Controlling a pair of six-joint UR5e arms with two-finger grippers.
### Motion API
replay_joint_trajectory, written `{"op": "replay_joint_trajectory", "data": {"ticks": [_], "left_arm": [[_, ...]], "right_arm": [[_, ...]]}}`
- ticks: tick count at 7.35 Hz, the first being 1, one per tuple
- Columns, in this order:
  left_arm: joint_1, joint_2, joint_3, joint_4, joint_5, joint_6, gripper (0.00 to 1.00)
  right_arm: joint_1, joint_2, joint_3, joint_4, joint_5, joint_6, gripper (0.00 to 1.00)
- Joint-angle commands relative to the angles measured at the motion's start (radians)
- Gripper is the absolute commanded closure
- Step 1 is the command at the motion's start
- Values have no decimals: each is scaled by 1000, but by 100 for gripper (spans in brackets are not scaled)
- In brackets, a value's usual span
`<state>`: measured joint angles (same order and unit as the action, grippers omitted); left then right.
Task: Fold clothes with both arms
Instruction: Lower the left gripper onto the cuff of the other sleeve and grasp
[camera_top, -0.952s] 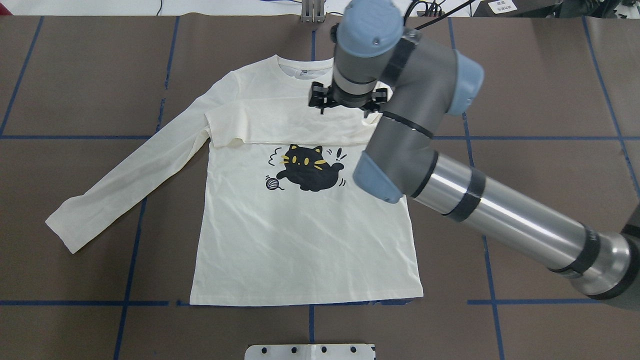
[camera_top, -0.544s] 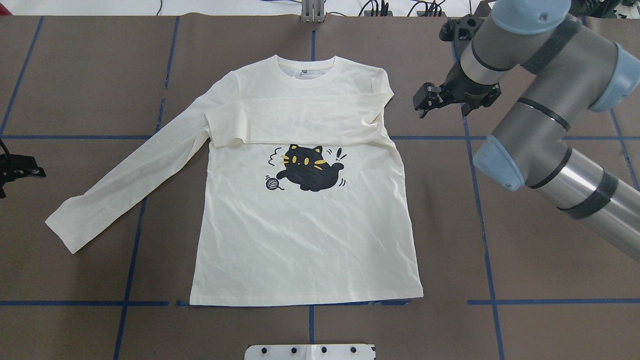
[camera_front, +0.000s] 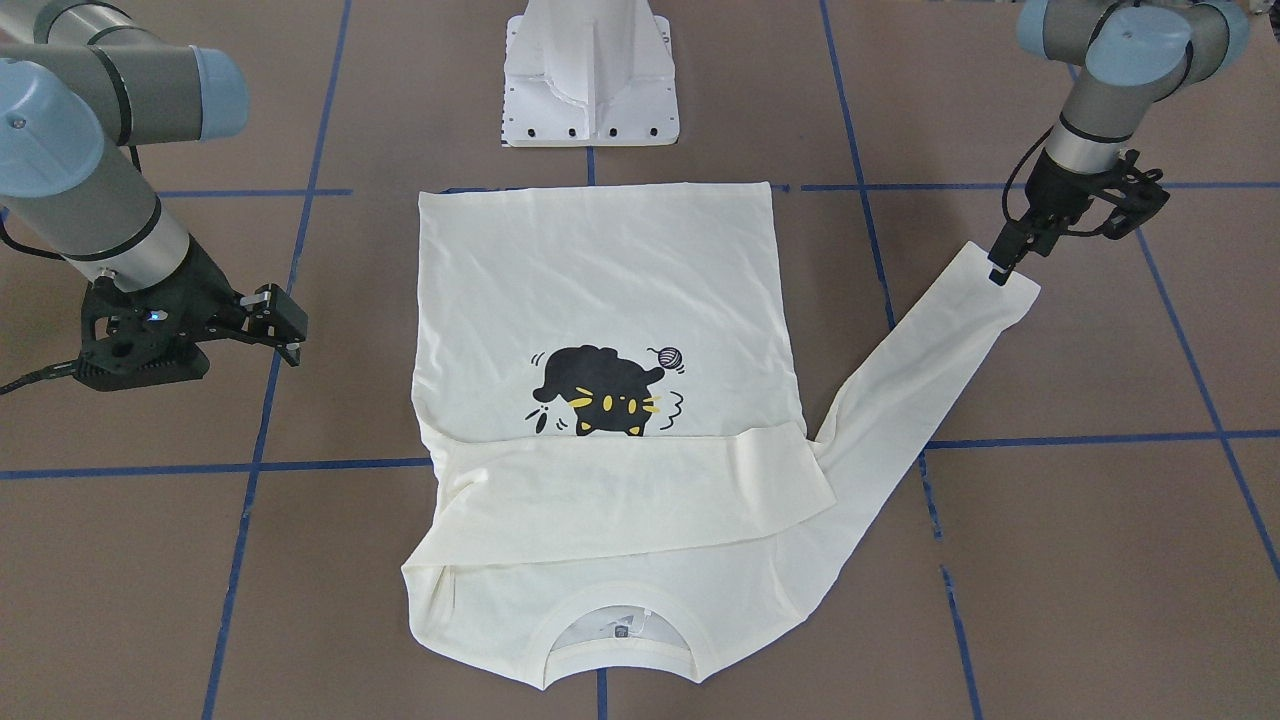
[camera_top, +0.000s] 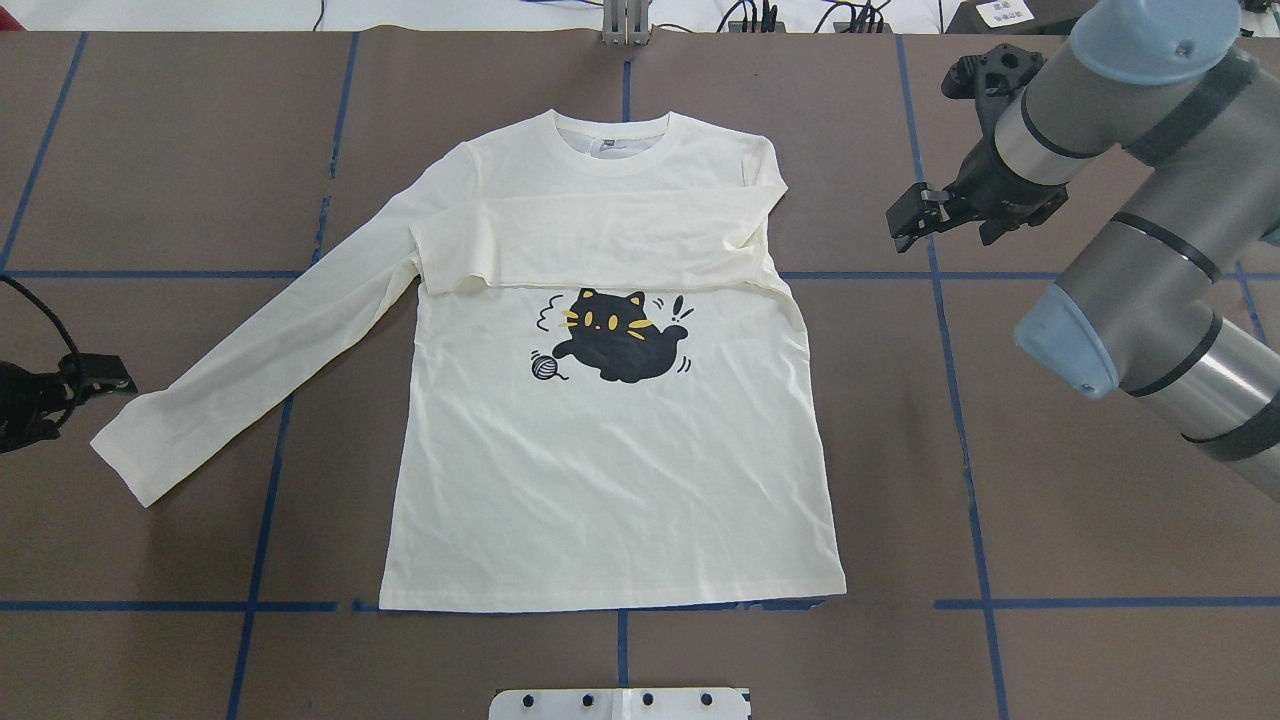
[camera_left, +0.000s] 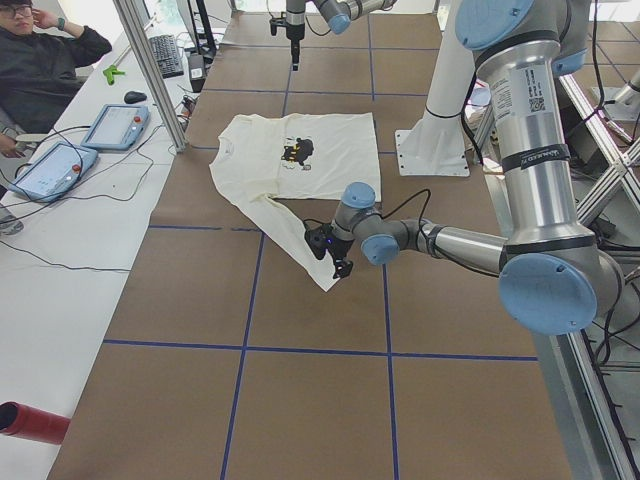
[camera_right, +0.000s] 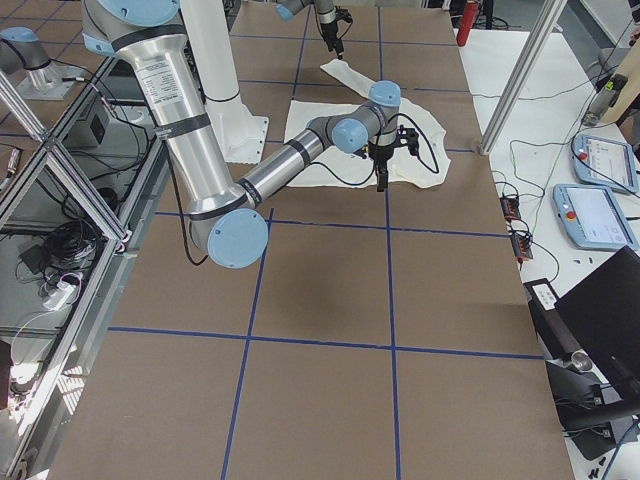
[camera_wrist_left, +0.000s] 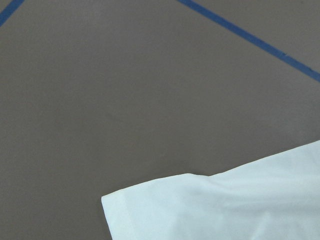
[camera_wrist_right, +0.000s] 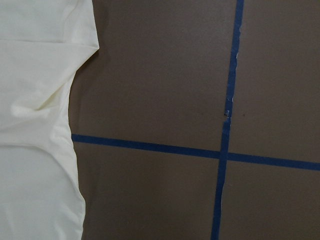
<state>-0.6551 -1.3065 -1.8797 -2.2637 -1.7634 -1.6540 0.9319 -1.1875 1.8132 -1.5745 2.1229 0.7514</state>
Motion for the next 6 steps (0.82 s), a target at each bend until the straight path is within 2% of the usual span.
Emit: {"op": "replay_joint_trajectory", "data": {"ticks": [1, 6], "left_arm": [[29, 1, 34, -2, 24, -27, 0], [40, 1, 42, -2, 24, -36, 0]], "right_arm": [[-1, -3, 3, 2, 3, 0, 0], [-1, -3, 9, 1, 3, 2, 0]]}}
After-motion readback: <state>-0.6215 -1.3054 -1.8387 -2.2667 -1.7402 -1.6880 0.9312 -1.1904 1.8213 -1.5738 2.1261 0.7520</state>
